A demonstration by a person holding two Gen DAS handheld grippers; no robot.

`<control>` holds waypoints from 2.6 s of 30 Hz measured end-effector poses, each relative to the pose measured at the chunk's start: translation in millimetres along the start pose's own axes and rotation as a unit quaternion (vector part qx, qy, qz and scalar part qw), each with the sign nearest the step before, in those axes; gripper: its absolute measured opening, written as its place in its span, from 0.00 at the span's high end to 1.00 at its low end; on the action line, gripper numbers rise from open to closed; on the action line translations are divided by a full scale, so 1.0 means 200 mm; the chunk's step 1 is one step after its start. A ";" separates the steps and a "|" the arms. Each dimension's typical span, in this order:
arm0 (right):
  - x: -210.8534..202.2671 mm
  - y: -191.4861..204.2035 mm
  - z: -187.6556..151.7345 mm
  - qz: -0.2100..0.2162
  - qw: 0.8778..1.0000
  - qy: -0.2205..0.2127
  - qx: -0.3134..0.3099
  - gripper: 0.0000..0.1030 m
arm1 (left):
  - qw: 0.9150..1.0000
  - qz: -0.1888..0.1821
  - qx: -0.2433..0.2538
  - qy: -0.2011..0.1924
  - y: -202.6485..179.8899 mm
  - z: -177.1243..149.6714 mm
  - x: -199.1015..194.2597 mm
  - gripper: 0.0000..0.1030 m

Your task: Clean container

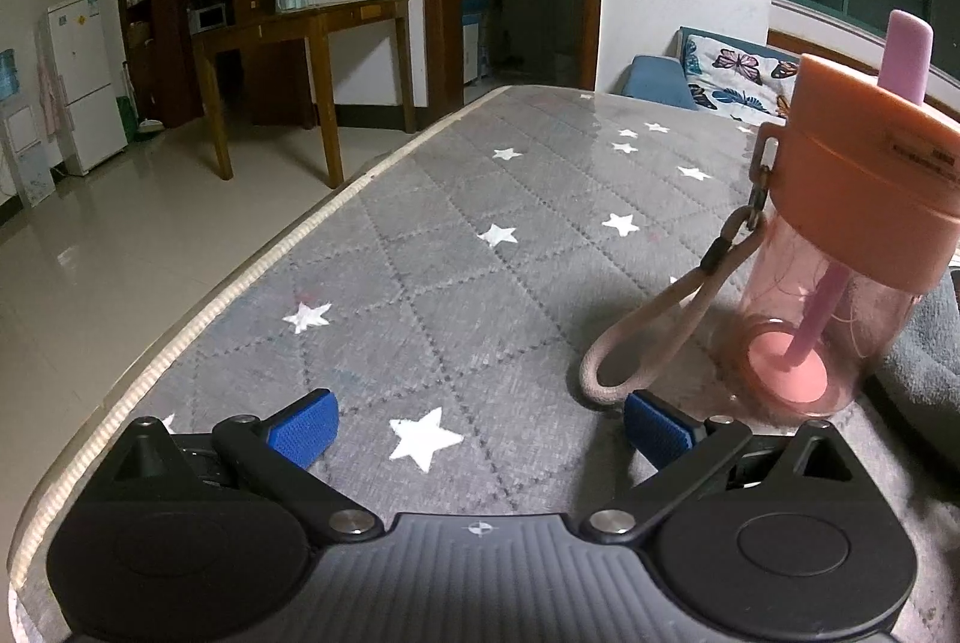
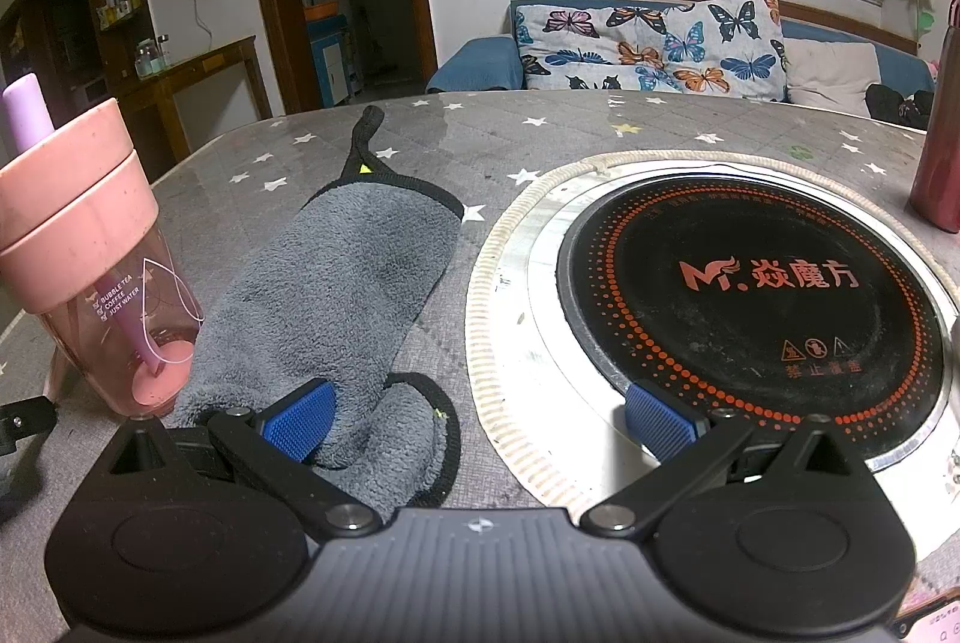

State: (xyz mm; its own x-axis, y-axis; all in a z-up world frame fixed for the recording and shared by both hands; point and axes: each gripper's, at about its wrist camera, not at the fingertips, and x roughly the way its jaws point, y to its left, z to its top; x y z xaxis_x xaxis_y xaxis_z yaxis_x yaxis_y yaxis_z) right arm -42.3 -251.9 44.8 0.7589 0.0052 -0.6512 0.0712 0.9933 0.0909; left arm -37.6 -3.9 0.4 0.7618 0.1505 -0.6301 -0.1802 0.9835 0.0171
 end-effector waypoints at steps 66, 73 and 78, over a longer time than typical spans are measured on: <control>-0.29 0.05 -0.15 0.015 0.999 -0.034 -0.015 0.00 | 1.000 0.012 -0.010 -0.011 -0.06 -0.08 -0.22 0.00; -0.37 0.01 -0.27 0.013 0.999 -0.028 0.017 0.00 | 1.000 -0.003 0.007 -0.013 -0.15 -0.13 -0.26 0.00; -0.41 -0.03 -0.29 -0.003 0.999 -0.031 0.026 0.00 | 1.000 -0.009 0.018 -0.017 -0.20 -0.15 -0.28 0.00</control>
State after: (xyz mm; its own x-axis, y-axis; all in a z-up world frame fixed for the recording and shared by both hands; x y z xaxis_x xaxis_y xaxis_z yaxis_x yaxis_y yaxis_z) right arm -141.9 -251.6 54.1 0.7967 -0.0100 -0.6043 0.1081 0.9861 0.1263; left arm -92.0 -55.4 12.8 0.7851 0.1359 -0.6043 -0.1452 0.9888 0.0338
